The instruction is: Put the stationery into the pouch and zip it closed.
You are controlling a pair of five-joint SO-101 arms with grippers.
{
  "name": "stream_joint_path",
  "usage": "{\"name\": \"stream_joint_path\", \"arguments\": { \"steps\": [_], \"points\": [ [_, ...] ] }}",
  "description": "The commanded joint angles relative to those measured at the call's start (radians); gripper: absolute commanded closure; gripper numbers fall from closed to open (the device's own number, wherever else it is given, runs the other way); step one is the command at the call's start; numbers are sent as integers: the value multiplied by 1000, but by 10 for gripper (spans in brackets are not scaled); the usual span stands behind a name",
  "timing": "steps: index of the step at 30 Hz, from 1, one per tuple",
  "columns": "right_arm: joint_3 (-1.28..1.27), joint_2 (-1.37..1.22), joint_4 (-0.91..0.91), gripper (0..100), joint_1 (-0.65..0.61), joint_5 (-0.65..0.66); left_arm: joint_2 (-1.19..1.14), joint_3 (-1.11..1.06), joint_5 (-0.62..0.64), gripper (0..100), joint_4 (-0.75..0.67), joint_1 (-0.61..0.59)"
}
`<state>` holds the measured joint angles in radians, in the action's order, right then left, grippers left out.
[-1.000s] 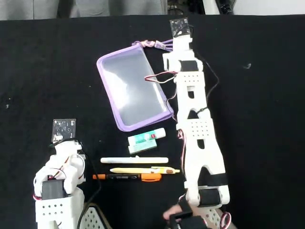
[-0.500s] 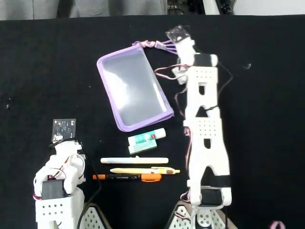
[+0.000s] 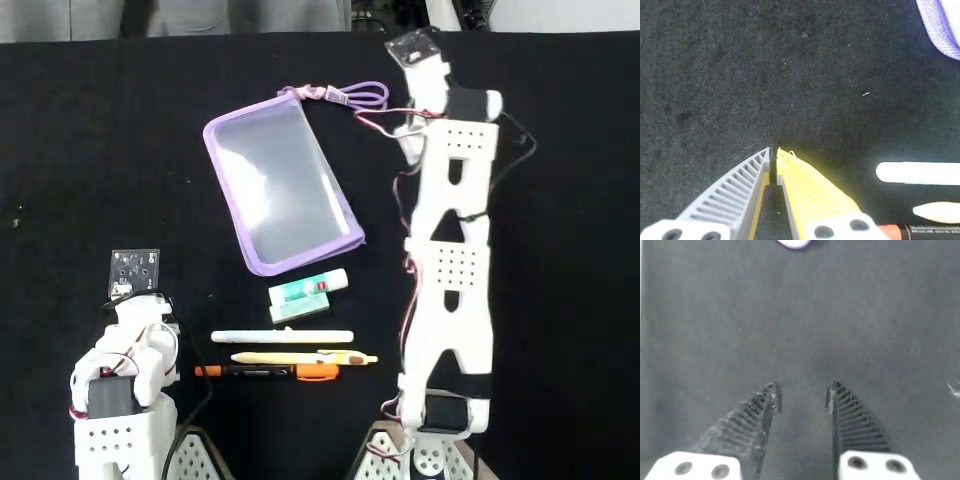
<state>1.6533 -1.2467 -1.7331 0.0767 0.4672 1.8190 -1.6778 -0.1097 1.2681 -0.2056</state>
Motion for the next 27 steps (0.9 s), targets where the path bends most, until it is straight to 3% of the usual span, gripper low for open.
{"name": "stream_joint_path", "arguments": {
  "steps": [1, 15, 27],
  "points": [
    [13, 84, -35, 843, -51, -68, 6, -22, 9, 970, 6, -8],
    [12, 278, -35, 843, -97, -262, 6, -22, 9, 970, 6, -8],
    [-70, 564, -37, 843, -97, -282, 6, -22, 9, 970, 6, -8]
  ]
}}
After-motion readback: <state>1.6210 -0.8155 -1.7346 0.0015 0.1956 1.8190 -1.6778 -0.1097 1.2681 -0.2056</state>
